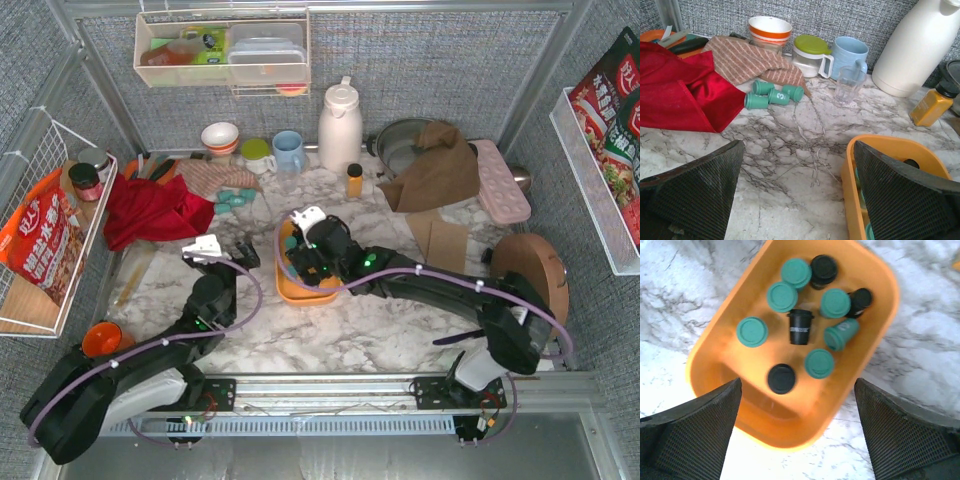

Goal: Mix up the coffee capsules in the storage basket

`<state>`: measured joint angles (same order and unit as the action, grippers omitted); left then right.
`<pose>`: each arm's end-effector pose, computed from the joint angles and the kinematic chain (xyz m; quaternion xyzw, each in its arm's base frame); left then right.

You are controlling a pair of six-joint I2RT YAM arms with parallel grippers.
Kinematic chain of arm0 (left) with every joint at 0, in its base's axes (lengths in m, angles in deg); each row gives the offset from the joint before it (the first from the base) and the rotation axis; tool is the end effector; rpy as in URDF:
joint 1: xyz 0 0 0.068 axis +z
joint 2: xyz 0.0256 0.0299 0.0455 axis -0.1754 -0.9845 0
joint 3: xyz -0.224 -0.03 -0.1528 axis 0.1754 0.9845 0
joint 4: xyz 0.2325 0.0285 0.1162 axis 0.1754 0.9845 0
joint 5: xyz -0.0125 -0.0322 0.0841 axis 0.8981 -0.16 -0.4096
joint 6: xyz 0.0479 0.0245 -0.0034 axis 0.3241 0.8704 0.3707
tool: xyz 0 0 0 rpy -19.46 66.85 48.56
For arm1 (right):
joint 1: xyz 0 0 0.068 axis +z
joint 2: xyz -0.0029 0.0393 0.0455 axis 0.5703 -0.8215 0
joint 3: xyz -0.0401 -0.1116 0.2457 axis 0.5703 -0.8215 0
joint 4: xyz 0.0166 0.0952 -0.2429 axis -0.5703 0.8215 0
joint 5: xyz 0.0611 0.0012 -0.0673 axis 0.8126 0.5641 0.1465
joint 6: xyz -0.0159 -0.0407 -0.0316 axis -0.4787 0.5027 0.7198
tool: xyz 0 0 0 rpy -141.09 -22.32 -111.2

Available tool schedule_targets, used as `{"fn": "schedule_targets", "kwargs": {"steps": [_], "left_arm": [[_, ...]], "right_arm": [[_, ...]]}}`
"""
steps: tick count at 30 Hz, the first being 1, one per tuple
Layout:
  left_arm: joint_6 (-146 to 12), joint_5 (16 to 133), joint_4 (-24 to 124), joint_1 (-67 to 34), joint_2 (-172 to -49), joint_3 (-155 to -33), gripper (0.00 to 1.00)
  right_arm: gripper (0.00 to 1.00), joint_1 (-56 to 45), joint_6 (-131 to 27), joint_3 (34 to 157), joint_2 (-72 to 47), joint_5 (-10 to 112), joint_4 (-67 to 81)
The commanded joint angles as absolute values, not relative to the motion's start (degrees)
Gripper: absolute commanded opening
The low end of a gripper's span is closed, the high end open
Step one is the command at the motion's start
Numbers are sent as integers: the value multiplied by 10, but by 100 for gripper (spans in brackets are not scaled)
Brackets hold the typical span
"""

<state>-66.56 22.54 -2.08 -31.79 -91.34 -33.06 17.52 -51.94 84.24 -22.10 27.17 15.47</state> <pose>0.1557 -0.1067 0.2196 -0.1122 0.6533 -0.1009 0.7419 0.2269 0.2774 0.2621 -0.2811 0.8342 0.1167 0.4600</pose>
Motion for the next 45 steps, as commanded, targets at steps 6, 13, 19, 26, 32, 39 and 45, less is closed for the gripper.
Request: {"fn": "schedule_targets", "kwargs": {"steps": [6,13,19,26,32,39,45], "left_arm": [[-704,220,84,-289,-955,-409,99],[-813,320,257,-203,-1029,-538,99],[-901,296,429,-148,-1147,-685,99],[-1040,296,593,-95,-1310,-871,99],[-1185,274,744,-71,-1451,-1050,91],[-1338,277,800,-48,-1515,-1099,84],[-1431,293,805,-37,-1527,-1080,80]], "right_arm": [[99,170,-448,723,-77,73,13],[99,121,-508,612,8,52,-67],[99,110,-513,590,36,88,-62],[99,108,-512,584,44,95,-59],[99,102,-511,581,41,98,-60],[99,96,-514,579,38,110,-58],[99,93,-517,581,35,116,-57]]}}
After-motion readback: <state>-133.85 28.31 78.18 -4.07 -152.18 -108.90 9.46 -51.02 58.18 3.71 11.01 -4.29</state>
